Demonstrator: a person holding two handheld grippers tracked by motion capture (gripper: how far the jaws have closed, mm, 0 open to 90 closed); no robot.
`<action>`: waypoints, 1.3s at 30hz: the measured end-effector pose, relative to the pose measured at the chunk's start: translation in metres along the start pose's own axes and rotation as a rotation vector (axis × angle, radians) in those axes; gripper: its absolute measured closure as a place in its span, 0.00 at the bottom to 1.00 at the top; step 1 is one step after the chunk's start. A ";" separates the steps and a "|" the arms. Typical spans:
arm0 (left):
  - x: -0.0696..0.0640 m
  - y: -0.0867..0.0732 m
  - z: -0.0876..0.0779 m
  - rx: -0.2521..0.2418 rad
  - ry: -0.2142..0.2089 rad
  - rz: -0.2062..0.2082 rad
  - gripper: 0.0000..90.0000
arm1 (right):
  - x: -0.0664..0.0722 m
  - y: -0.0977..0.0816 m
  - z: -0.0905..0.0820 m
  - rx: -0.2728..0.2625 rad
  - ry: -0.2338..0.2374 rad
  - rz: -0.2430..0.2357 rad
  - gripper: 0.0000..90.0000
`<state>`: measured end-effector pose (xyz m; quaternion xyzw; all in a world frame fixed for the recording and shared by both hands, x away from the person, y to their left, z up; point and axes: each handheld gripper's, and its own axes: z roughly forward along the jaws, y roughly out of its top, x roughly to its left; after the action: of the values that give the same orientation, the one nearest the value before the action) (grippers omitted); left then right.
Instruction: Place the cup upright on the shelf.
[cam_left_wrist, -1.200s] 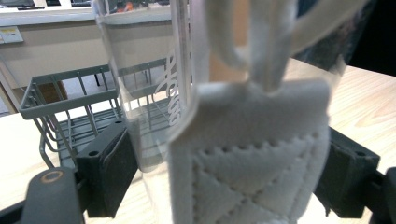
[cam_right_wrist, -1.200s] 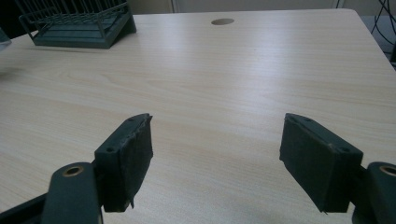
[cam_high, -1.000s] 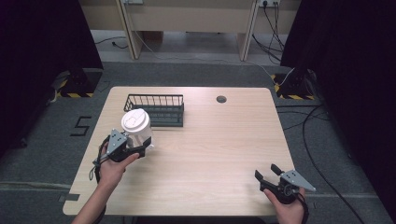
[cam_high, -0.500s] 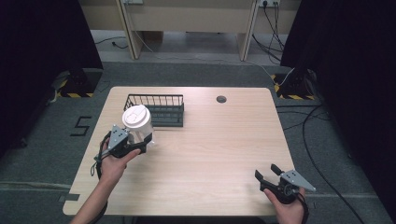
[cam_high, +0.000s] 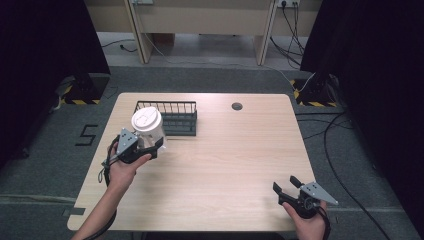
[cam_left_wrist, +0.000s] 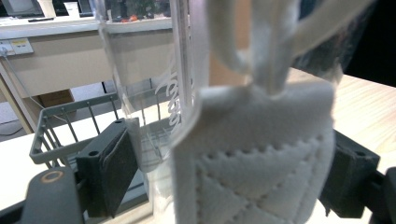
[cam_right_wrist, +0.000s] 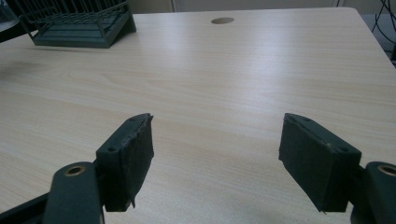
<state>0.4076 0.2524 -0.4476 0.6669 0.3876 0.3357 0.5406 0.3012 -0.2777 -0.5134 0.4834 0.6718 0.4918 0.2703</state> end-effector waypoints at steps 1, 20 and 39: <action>0.000 0.001 0.001 -0.001 0.001 0.001 0.19 | 0.000 0.000 0.000 0.000 0.001 0.000 0.30; 0.010 0.025 0.012 -0.026 0.016 0.002 0.19 | 0.000 0.000 0.000 0.000 0.000 0.002 0.30; 0.014 0.046 0.031 -0.043 0.024 0.004 0.19 | -0.001 0.000 0.000 -0.002 0.000 0.007 0.30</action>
<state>0.4485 0.2454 -0.4077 0.6520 0.3854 0.3530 0.5493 0.3015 -0.2791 -0.5135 0.4853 0.6696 0.4937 0.2690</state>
